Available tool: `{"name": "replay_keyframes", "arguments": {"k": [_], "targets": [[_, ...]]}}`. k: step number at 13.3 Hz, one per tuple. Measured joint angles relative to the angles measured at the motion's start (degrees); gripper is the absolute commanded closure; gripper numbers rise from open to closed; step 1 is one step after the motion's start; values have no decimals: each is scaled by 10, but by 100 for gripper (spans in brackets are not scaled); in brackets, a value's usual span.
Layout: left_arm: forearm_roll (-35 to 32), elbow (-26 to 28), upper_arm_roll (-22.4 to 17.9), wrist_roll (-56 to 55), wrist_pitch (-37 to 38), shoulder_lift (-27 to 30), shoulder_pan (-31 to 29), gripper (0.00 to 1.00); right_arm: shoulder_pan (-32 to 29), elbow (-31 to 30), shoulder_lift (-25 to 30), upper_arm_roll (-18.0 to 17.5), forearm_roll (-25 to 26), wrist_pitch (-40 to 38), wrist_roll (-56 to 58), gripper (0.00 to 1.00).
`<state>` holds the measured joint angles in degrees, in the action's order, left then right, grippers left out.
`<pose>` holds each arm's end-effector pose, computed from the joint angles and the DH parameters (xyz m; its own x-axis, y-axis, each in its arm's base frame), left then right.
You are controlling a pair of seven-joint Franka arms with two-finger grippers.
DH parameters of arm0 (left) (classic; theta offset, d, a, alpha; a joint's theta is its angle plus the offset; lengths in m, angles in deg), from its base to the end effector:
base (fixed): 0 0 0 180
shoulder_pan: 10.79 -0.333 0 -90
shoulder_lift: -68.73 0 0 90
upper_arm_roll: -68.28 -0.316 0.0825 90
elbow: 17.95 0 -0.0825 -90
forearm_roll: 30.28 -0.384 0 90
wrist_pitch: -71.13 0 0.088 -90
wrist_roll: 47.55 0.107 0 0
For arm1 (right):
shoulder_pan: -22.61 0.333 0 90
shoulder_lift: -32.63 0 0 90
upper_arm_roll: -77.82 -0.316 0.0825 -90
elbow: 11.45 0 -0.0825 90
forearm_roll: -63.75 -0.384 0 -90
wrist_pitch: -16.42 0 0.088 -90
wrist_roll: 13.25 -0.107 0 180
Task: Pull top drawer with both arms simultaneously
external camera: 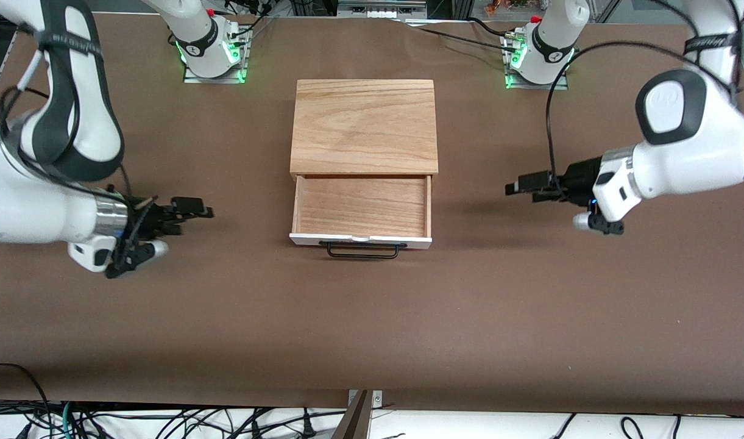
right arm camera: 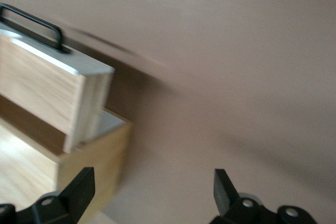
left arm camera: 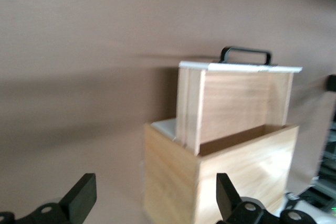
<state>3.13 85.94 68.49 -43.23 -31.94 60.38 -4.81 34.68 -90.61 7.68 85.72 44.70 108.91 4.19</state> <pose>0.5808 -0.1096 0.4580 0.9869 -0.0454 -0.1550 0.0430 -0.8511 0.5233 0.6603 0.0975 0.4543 0.9321 0.3446 -0.1115 0.2970 -0.9034 -0.3091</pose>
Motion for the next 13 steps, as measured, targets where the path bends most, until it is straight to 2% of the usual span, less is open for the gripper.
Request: {"name": "replay_keyframes", "arguments": {"k": [3,5,6,8,9,13], "targets": [[-148,2,1,-9,57,60,-8,0,16,-12,70,-7,121,-45,-59,0],[-239,3,1,-7,88,93,-15,0,11,-59,125,-22,151,-51,-115,0],[-272,2,1,-6,92,104,-17,0,-6,-86,150,-43,172,-49,-135,0],[-309,1,1,-3,93,116,-17,0,-59,-136,194,-97,212,-40,-153,0],[-317,1,1,-3,93,118,-18,0,-79,-153,209,-110,218,-35,-153,0],[-322,-2,1,-6,93,133,-27,0,-115,-166,236,-106,221,7,-151,0]]}}
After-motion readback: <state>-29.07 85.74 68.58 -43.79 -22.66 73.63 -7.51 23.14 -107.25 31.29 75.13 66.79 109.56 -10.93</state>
